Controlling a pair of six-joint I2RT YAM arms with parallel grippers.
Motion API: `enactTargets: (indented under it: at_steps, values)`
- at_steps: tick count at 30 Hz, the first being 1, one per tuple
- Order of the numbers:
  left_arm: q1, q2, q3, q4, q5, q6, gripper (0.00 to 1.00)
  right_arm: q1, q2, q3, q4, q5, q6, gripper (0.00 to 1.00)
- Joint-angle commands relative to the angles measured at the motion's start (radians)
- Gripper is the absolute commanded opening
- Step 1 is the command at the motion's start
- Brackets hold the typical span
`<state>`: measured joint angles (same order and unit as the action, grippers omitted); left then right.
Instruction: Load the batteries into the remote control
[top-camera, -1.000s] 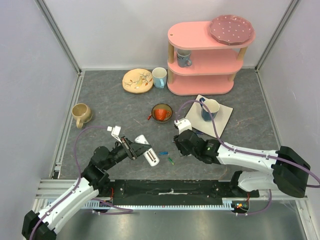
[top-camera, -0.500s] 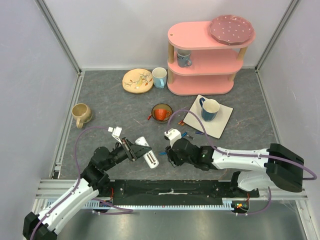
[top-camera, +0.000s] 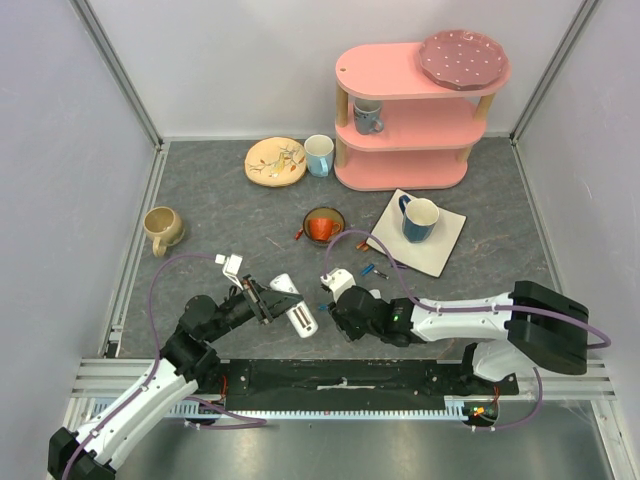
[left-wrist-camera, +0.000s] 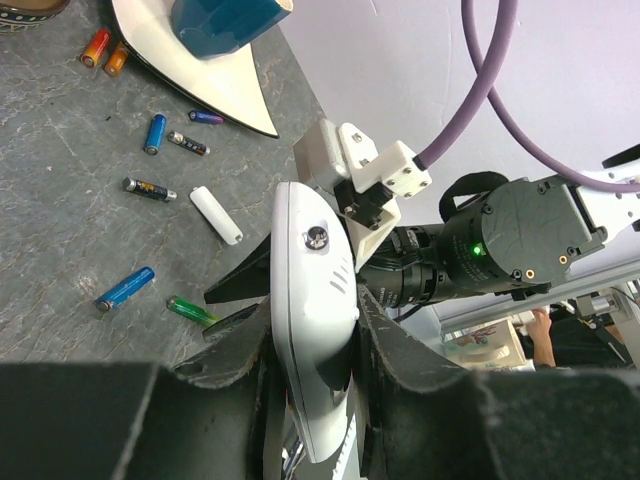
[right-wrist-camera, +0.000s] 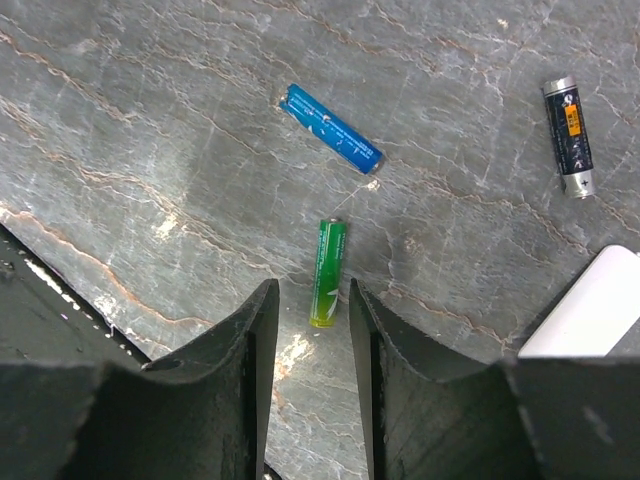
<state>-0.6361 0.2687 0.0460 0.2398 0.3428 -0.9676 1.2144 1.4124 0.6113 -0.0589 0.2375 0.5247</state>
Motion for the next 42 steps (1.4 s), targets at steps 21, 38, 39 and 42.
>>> enactTargets:
  at_steps: [21, 38, 39, 42]
  values:
    - [0.004, -0.017, -0.103, 0.038, 0.022, -0.005, 0.02, 0.007, 0.042, -0.028, 0.031, 0.046, 0.023, 0.3]
    - [0.004, 0.018, -0.109, 0.073, 0.025, -0.005, 0.02, 0.008, 0.023, -0.035, 0.005, 0.105, 0.052, 0.09]
    - [0.004, 0.021, -0.11, 0.079, 0.025, -0.005, 0.02, 0.005, 0.017, -0.035, 0.001, 0.106, 0.054, 0.08]
    - [0.004, 0.029, -0.112, 0.093, 0.03, -0.006, 0.02, 0.005, 0.004, -0.038, -0.002, 0.118, 0.057, 0.04]
